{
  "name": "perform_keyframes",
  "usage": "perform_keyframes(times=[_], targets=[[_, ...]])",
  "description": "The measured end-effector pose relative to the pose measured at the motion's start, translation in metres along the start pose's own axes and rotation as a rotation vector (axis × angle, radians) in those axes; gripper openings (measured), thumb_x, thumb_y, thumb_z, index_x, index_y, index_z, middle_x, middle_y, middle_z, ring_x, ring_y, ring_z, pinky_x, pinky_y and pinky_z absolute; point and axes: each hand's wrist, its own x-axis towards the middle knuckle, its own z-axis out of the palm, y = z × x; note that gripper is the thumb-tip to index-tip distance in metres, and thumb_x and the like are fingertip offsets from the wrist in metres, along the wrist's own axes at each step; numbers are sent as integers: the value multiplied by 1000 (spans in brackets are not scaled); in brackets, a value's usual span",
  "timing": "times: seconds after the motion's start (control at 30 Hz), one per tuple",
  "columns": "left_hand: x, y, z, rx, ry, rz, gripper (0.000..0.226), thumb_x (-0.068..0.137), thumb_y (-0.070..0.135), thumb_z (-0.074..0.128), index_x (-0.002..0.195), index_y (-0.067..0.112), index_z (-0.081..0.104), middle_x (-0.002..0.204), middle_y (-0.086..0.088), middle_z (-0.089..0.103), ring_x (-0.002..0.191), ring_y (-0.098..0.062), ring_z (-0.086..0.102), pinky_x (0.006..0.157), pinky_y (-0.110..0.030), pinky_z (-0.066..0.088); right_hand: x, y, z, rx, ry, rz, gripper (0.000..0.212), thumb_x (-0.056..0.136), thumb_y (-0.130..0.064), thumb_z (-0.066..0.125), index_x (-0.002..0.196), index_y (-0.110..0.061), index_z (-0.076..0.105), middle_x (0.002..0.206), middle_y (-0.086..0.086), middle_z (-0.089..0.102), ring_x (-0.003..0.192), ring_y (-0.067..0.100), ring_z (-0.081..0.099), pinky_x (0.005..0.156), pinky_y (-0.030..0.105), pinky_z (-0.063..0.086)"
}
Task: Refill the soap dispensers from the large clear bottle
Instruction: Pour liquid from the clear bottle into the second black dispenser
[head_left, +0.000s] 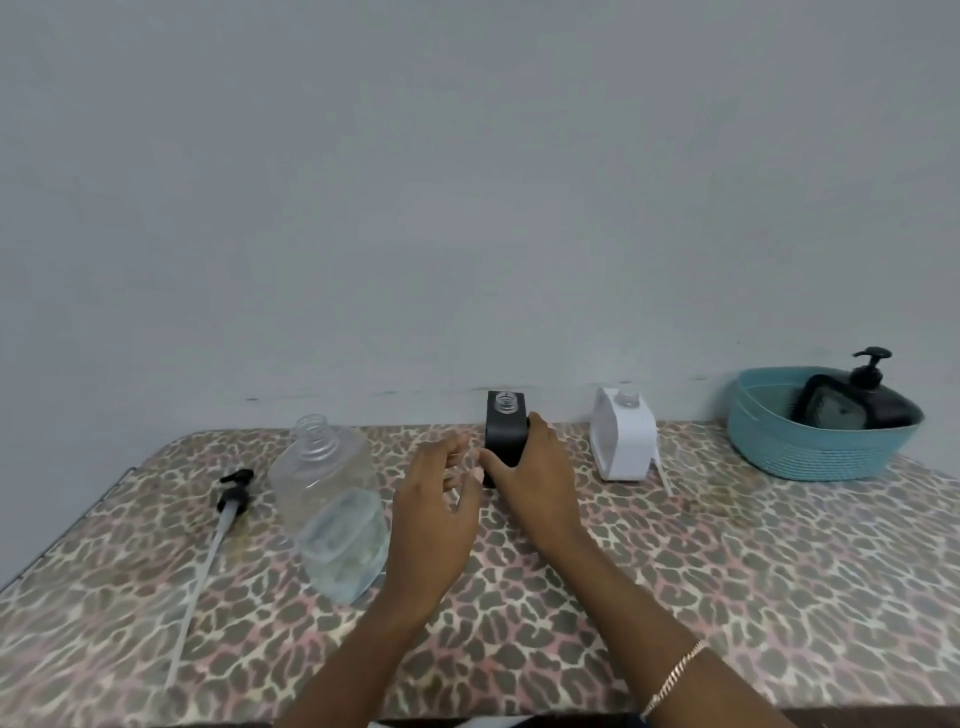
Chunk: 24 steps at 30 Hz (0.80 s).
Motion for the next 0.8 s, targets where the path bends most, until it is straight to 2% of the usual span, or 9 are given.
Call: perform_keyframes(times=[0.1,0.23,0.37,0.5,0.63,0.73,0.8], targets=[[-5,0,-4,7,3,14,37,101,17,65,138,21,61,123,13,61,113,2,61,96,-20,53,3,-3,11,7,8,26,61,89,-51,73,134,-18,50,120,0,63,105,20,64,84,39,59],[-13,-2,-11,9,13,30,39,100,14,67,138,19,61,126,11,63,114,5,61,97,-19,54,-2,-9,8,33,-3,33,37,96,-38,71,118,-16,50,104,-2,63,85,10,60,63,20,44],[-22,-3,-20,20,26,54,41,101,14,66,141,17,60,131,9,63,118,1,61,98,-18,54,-19,-11,-2,69,-29,23,38,95,-34,71,120,-16,51,98,-9,63,80,0,60,56,14,40],[-32,-2,-30,32,59,96,40,99,12,68,139,16,61,130,6,64,117,-3,63,98,-21,56,-44,-14,-14,109,-63,-2,34,90,-34,72,115,-19,54,97,-6,68,81,10,66,61,17,44],[-44,0,-40,61,138,166,36,98,9,68,133,14,62,124,4,65,112,0,63,94,-21,56,-74,-15,-24,140,-79,-6,31,89,-34,73,113,-23,57,97,-8,68,81,10,66,63,23,49],[-53,-2,-48,162,230,267,31,96,6,69,127,7,63,115,-2,65,106,-15,64,90,-31,58,-96,-16,-27,168,-62,-22,31,88,-37,73,114,-27,59,99,-9,69,84,8,66,66,26,55],[-59,-6,-51,262,282,335,26,97,8,67,123,6,64,111,-7,64,104,-23,61,90,-29,52,-108,-16,-27,185,-49,-39,31,88,-38,73,115,-29,59,100,-11,68,85,8,66,68,27,56]])
